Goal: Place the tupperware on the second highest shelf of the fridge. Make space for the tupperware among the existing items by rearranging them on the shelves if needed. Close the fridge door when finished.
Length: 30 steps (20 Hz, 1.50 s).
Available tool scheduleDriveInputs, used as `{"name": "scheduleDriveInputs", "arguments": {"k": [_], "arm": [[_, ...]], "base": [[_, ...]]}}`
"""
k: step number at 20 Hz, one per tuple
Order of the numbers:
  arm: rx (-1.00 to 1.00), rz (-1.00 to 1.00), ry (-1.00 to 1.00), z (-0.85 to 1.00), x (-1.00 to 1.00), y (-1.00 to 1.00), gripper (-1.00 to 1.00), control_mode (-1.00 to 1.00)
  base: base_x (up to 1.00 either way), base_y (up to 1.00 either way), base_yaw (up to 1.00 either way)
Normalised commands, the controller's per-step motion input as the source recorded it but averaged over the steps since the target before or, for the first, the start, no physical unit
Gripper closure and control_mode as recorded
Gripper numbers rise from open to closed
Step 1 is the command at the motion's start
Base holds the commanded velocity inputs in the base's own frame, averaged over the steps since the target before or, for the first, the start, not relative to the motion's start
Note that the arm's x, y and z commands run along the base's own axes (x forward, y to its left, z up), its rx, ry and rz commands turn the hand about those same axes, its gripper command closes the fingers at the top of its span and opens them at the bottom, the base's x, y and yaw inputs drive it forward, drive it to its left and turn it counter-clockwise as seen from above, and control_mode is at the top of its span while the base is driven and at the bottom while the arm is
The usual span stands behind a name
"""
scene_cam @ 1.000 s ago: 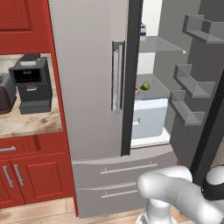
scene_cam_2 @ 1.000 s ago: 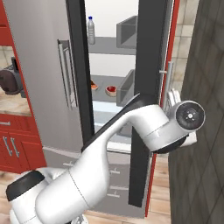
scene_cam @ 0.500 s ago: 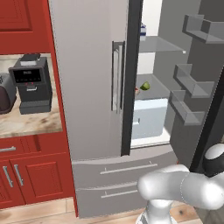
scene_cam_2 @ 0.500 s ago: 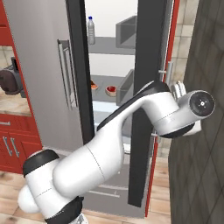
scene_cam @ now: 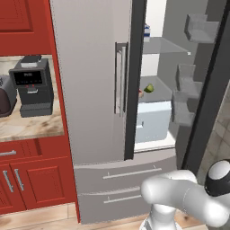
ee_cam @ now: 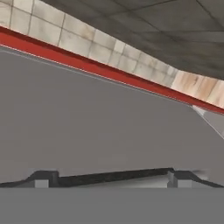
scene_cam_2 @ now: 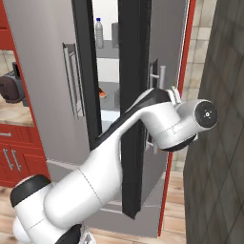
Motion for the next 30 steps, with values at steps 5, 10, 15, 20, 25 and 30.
{"name": "scheduleDriveInputs", "arguments": {"k": [5, 10, 15, 20, 25, 30], "arm": [[0.01, 0.07, -0.16, 0.00, 0.35, 1.00, -1.00, -1.00], [0.04, 0.00, -0.19, 0.00, 0.70, 1.00, -1.00, -1.00], [0.07, -0.02, -0.23, 0.07, 0.70, 1.00, -1.00, -1.00], [0.01, -0.18, -0.18, 0.45, 0.95, 0.75, -1.00, -1.00], [0.00, -0.19, -0.01, 0.33, 1.00, 0.28, -1.00, -1.00], [0.00, -0.02, 0.01, 0.00, 0.17, 0.00, -1.00, -1.00]], "base": [[0.00, 0.00, 0.00], [0.00, 0.00, 0.00], [0.00, 0.00, 0.00], [0.00, 0.00, 0.00], [0.00, 0.00, 0.00], [0.00, 0.00, 0.00]]}}
